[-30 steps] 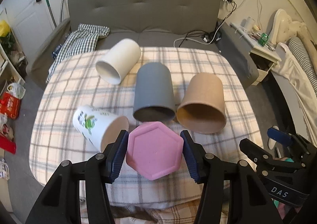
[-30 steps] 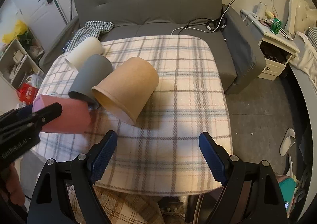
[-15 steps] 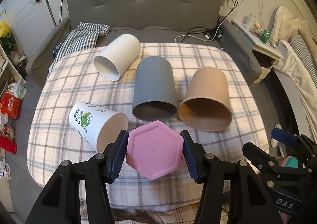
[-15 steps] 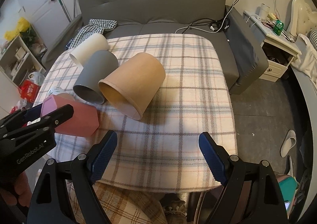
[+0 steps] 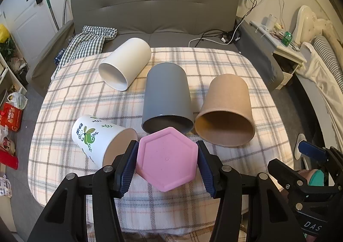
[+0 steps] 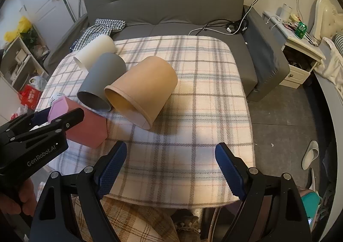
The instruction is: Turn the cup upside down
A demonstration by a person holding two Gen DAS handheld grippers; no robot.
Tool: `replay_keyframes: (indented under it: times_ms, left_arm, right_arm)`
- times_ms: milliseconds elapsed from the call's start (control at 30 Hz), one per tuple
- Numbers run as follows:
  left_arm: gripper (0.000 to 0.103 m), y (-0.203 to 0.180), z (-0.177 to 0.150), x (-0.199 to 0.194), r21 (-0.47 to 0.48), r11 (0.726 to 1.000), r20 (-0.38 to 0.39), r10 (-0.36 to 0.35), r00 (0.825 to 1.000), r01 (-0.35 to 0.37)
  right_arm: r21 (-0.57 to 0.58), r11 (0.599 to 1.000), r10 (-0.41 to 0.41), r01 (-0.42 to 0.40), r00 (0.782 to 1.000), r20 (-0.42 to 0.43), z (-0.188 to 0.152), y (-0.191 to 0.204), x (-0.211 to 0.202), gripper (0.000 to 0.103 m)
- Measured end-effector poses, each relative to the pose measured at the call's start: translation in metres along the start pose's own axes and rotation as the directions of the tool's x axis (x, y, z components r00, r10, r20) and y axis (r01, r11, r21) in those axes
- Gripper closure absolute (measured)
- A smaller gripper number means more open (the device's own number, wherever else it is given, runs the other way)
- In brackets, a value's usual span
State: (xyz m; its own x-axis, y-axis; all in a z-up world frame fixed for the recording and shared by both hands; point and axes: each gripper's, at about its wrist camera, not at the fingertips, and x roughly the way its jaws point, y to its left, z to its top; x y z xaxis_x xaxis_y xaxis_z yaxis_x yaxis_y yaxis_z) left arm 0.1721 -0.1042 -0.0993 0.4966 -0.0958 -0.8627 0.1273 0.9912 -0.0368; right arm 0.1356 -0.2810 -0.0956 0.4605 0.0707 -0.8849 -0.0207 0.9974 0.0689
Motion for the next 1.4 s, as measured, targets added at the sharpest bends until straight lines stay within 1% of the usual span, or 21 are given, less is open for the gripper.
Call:
replay_keyframes:
  times_ms: [167, 233, 267, 367, 433, 567, 667, 700, 800, 900, 967, 1033, 1167, 1200, 1233, 1267, 1300, 1333, 1367, 1400]
  left_arm:
    - [0.045, -0.003, 0.001, 0.002, 0.012, 1.000, -0.008, -0.002, 1.000, 0.002]
    - [0.036, -0.004, 0.002, 0.000, 0.009, 1.000, -0.008, 0.000, 1.000, 0.000]
    - [0.034, -0.004, 0.003, -0.002, 0.006, 1.000, -0.004, 0.003, 1.000, -0.002]
    - [0.032, -0.002, 0.006, -0.012, -0.002, 1.000, 0.020, -0.011, 1.000, 0.011]
    - [0.032, -0.003, 0.009, -0.024, 0.001, 1.000, 0.043, -0.001, 0.999, 0.001]
    - [0.032, -0.001, 0.012, -0.054, 0.009, 1.000, 0.129, 0.005, 0.992, -0.006]
    - [0.030, 0.002, 0.008, -0.084, 0.013, 1.000, 0.220, 0.017, 0.975, -0.021]
    - [0.030, 0.003, 0.005, -0.094, 0.015, 1.000, 0.253, 0.022, 0.967, -0.027]
    - [0.030, 0.009, -0.010, -0.125, 0.027, 0.998, 0.353, 0.044, 0.935, -0.057]
    - [0.030, 0.015, -0.028, -0.145, 0.035, 0.995, 0.424, 0.065, 0.903, -0.088]
    - [0.030, 0.023, -0.046, -0.155, 0.032, 0.994, 0.454, 0.075, 0.888, -0.100]
    - [0.030, 0.032, -0.060, -0.158, 0.022, 0.995, 0.459, 0.077, 0.885, -0.098]
    - [0.030, 0.049, -0.092, -0.154, 0.009, 0.995, 0.455, 0.082, 0.887, -0.096]
    - [0.030, 0.052, -0.100, -0.152, 0.001, 0.995, 0.459, 0.088, 0.884, -0.100]
    - [0.024, 0.055, -0.106, -0.150, -0.011, 0.994, 0.464, 0.098, 0.881, -0.105]
    - [0.019, 0.057, -0.113, -0.149, -0.027, 0.993, 0.475, 0.117, 0.872, -0.119]
    - [0.013, 0.058, -0.119, -0.148, -0.043, 0.990, 0.492, 0.138, 0.860, -0.134]
    - [0.012, 0.058, -0.124, -0.148, -0.059, 0.987, 0.511, 0.157, 0.845, -0.148]
    - [0.011, 0.058, -0.128, -0.147, -0.072, 0.984, 0.529, 0.177, 0.830, -0.164]
    - [0.009, 0.058, -0.130, -0.146, -0.073, 0.983, 0.533, 0.183, 0.826, -0.171]
  right_arm:
    - [0.000, 1.000, -0.002, 0.002, 1.000, 0.001, 0.000, 0.000, -0.002, 0.018]
    - [0.003, 1.000, -0.002, 0.002, 1.000, 0.004, 0.000, -0.001, -0.004, 0.018]
    - [0.004, 1.000, -0.003, 0.003, 1.000, 0.005, -0.001, -0.001, -0.005, 0.018]
    - [0.006, 1.000, -0.008, 0.008, 1.000, 0.009, -0.001, -0.002, -0.008, 0.018]
    - [0.008, 1.000, -0.010, 0.010, 1.000, 0.015, -0.002, -0.002, -0.013, 0.018]
    - [0.015, 1.000, -0.009, 0.008, 0.999, 0.047, -0.005, -0.001, -0.028, 0.018]
    - [0.019, 1.000, -0.005, 0.004, 0.996, 0.085, -0.010, 0.001, -0.045, 0.018]
    - [0.020, 1.000, -0.003, 0.001, 0.995, 0.097, -0.011, 0.002, -0.049, 0.018]
    - [0.021, 1.000, 0.006, -0.009, 0.989, 0.151, -0.020, 0.007, -0.066, 0.018]
    - [0.010, 1.000, 0.022, -0.025, 0.974, 0.226, -0.035, 0.013, -0.084, 0.018]
    - [-0.008, 1.000, 0.027, -0.026, 0.964, 0.265, -0.047, 0.019, -0.091, 0.018]
    - [-0.018, 1.000, 0.025, -0.020, 0.954, 0.298, -0.058, 0.025, -0.096, 0.018]
    - [-0.022, 0.999, 0.031, -0.024, 0.923, 0.383, -0.082, 0.039, -0.105, 0.018]
    - [-0.025, 1.000, 0.027, -0.019, 0.915, 0.402, -0.087, 0.043, -0.107, 0.018]
    - [-0.030, 0.999, 0.025, -0.013, 0.904, 0.428, -0.093, 0.048, -0.109, 0.018]
    - [-0.034, 0.999, 0.022, -0.008, 0.894, 0.448, -0.097, 0.051, -0.110, 0.018]
    - [-0.032, 0.999, 0.010, 0.006, 0.886, 0.463, -0.100, 0.054, -0.111, 0.018]
    - [-0.029, 0.999, -0.001, 0.016, 0.879, 0.477, -0.103, 0.056, -0.112, 0.016]
    - [-0.024, 0.999, -0.007, 0.022, 0.872, 0.489, -0.105, 0.058, -0.112, 0.008]
    - [-0.020, 0.999, -0.013, 0.027, 0.869, 0.495, -0.107, 0.057, -0.112, 0.002]
